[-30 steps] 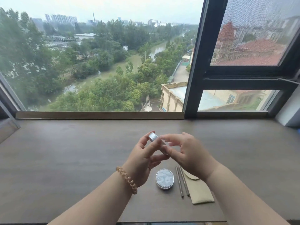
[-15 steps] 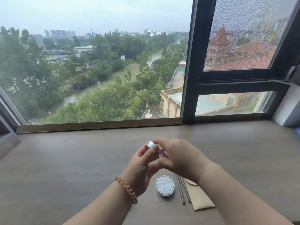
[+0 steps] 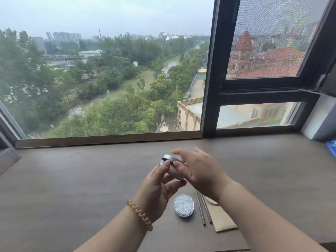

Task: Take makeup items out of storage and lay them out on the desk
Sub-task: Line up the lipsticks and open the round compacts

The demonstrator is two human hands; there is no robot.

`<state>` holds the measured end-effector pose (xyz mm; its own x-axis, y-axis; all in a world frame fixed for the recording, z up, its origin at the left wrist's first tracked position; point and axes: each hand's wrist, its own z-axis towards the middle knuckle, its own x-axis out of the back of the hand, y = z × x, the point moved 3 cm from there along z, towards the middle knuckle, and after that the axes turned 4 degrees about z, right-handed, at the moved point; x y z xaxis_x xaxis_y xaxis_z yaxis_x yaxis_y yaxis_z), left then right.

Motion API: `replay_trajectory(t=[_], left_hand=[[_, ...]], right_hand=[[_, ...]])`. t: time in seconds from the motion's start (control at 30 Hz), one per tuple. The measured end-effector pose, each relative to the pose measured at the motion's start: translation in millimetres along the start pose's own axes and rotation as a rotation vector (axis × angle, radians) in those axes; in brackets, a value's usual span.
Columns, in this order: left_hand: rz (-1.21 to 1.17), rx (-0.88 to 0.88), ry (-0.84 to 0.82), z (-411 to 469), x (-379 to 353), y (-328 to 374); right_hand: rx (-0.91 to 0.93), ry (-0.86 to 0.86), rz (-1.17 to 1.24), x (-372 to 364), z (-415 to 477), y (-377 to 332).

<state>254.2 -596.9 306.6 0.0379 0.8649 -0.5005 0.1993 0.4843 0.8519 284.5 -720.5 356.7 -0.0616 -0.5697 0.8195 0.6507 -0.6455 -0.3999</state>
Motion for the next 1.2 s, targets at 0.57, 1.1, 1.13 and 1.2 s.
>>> replay_trajectory(t=[0.57,1.1,1.13,1.2], left_hand=[[-0.119,0.167,-0.109,-17.1,23.0,-26.4],[0.144,0.378,0.271,-16.5,67.8,-97.1],[0.144,0.391,0.303,-15.4,69.7,-103.5],[0.135,0.415,0.362,-14.1,75.8,-118.4]], right_hand=[[-0.461,0.328,0.456,-33.9,0.6,40.3],[-0.668,-0.037,0.698,-113.0,-33.1,88.5],[-0.668,-0.074,0.708,-118.0,-37.8,89.7],[-0.677,-0.177,0.698,-133.2,-48.3,92.1]])
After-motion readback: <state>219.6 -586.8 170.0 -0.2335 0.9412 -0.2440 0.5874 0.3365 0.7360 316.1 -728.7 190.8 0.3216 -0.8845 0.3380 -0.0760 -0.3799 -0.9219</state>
